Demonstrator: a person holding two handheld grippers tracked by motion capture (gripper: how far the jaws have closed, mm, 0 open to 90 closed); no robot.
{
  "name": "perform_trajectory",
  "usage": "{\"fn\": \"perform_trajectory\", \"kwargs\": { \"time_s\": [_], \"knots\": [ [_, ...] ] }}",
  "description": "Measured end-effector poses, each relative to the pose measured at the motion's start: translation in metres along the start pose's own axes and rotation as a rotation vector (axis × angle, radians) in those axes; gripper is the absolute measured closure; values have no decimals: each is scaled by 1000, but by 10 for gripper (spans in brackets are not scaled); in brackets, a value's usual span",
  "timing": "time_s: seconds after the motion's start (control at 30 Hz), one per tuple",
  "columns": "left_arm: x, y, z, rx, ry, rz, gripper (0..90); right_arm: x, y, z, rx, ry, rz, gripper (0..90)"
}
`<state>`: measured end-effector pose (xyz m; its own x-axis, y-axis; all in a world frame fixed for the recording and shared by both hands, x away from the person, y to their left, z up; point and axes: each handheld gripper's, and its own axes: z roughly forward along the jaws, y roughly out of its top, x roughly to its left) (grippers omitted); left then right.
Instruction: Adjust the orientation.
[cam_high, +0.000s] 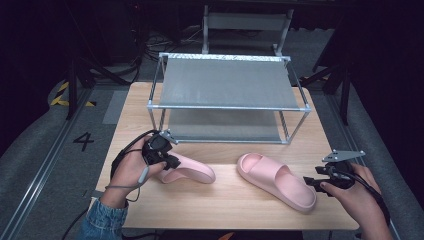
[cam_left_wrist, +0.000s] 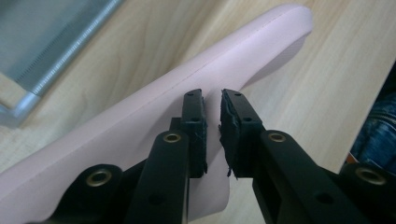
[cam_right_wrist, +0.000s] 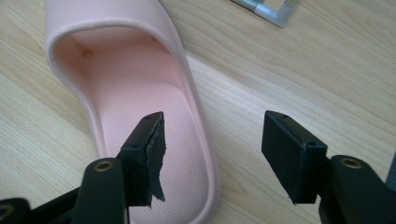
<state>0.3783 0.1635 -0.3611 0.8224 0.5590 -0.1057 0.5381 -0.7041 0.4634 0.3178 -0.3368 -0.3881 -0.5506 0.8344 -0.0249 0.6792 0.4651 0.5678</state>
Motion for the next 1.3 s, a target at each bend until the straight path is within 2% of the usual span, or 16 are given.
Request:
{"fn": "perform_trajectory", "kwargs": {
  "time_s": [0.17,0.33,0.43,0.53,0.63,0.73,0.8,0.97,1.1,1.17,1.23,1.3],
  "knots": [
    [4,8,4,-53,26,-18,714,0,-7,-5,-4,-9,16,405],
    [7,15,8,-115,91,-8,529,-2,-15,-9,-4,-17,33,405],
    [8,16,5,-177,91,-21,481,-2,-17,-11,-9,-16,37,405],
    [8,17,2,-189,98,-19,464,-1,-18,-12,-12,-12,42,405],
    [6,17,0,-193,72,-41,484,-1,-18,-13,-14,-11,41,405],
    [2,18,2,-172,56,-29,493,0,-18,-12,-12,-9,40,405],
    [-1,20,7,-147,50,-8,491,0,-17,-11,-13,-7,36,405],
    [-6,23,23,-90,47,9,500,1,-16,-10,-14,-4,28,406],
    [-8,26,37,-35,57,16,578,1,-16,-9,-8,-4,23,406],
    [-9,27,45,2,82,25,638,1,-16,-9,-7,-3,25,407],
    [-8,28,52,48,78,20,684,2,-16,-8,-7,-5,23,408],
    [-7,28,57,70,80,10,728,2,-16,-8,-4,-3,21,408]
  ]
}}
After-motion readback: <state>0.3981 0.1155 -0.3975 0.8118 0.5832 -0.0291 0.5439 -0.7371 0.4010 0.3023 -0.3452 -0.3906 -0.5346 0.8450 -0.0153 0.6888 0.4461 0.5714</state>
